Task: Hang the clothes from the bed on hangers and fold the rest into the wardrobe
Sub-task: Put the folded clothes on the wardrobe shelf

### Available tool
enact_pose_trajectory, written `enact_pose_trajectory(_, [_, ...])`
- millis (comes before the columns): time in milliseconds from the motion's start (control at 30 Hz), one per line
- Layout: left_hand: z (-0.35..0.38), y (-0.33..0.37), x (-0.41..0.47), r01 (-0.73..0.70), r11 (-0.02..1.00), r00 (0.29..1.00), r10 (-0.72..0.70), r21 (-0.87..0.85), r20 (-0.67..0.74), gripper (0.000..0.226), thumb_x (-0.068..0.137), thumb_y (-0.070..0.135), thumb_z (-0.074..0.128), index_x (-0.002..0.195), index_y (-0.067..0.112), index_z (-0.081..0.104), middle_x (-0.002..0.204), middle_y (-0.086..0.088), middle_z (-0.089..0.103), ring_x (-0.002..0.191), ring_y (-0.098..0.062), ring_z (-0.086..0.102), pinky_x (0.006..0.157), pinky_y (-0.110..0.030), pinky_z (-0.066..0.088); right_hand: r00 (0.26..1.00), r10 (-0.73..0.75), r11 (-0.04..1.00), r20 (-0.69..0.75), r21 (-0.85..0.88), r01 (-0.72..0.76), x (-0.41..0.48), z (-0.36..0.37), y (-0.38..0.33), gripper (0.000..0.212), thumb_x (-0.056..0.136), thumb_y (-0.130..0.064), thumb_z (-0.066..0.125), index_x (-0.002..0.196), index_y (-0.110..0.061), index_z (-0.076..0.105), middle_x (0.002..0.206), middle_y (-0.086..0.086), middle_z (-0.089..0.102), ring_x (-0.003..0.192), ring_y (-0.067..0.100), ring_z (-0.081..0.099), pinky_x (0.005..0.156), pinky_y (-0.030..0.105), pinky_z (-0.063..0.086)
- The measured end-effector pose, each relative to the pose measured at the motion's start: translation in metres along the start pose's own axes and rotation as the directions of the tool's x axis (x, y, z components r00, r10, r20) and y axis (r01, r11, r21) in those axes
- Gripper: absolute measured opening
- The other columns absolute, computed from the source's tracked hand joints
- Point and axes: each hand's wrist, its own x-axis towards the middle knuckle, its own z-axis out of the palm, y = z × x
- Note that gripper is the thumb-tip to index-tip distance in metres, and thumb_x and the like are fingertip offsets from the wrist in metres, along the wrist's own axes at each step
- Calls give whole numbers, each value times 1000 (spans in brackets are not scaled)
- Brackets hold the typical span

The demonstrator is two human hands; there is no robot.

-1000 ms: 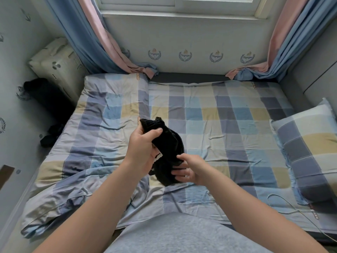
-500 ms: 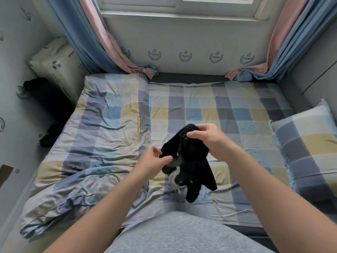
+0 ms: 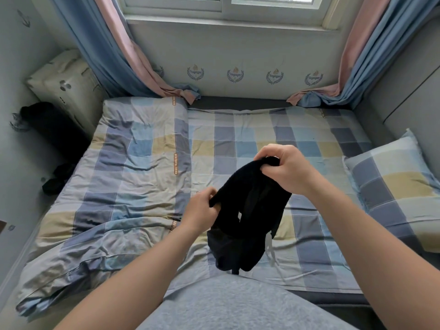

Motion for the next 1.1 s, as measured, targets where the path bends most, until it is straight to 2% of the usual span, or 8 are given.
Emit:
enact_pose_trajectory(200, [-36,-22,6,165,948,979,-124,273,-164,25,75,5,53,85,28,56,93,2,55,83,-26,55,67,-34,44,995,74,886,-60,-454,-93,1,4,46,18,89,2,61,93,-15,68,87,-3,49,80,26,56,70,36,50])
enact_pose_trajectory(367, [-70,-40,15,360,884,931,-318,299,-182,25,73,11,51,85,30,61,87,4,62,82,-26,57,68,-32,44,946,294,813,-135,-485,-322,-5,22,88,25,87,1,54,90,-22,64,92,-3,47,83,26,55,68,32,44])
enact_pose_trajectory(500, [-84,-45,22,394,912,917,-383,112,-107,28,74,3,45,77,22,65,82,-8,69,80,-30,65,70,-38,58,837,529,826,-140,-142,-546,-7,37,107,31,84,4,48,82,-22,65,92,5,63,88,28,60,71,31,45])
enact_pose_trajectory(633, [-94,-51,20,468,875,881,-453,-120,136,26,90,-1,44,78,14,63,69,-10,53,57,-23,53,55,-30,52,620,775,526,126,416,-742,-13,45,106,28,94,-2,43,88,-17,66,81,6,66,71,23,64,58,30,54])
enact_pose_trajectory(767, [-105,-51,6,471,800,876,-375,-371,303,6,86,24,69,86,19,72,71,-2,51,61,-16,44,67,-31,48,596,733,428,327,459,-778,-15,32,101,4,91,-21,60,87,-18,60,70,0,52,55,12,50,42,21,37])
enact_pose_trajectory(867, [-111,-45,1,481,724,855,-261,-495,449,39,84,43,75,112,16,72,85,3,62,67,-13,48,74,-28,48,658,553,399,511,531,-748,-14,17,93,33,87,-44,71,101,-14,71,78,2,68,61,11,63,49,22,50])
enact_pose_trajectory(1000, [-121,-42,0,441,684,862,-141,-581,487,45,82,9,78,125,8,65,101,-7,67,92,-18,65,88,-28,54,776,338,386,533,673,-631,-14,-7,94,49,88,-36,71,130,-10,65,121,10,68,105,19,65,88,30,54])
enact_pose_trajectory(1100, [-120,-37,2,296,809,937,-141,-508,321,30,90,-1,69,114,16,71,102,-2,76,103,-18,71,81,-24,56,807,246,441,538,679,-587,-14,-16,97,47,81,-8,73,127,-9,66,119,12,67,109,24,65,88,31,56])
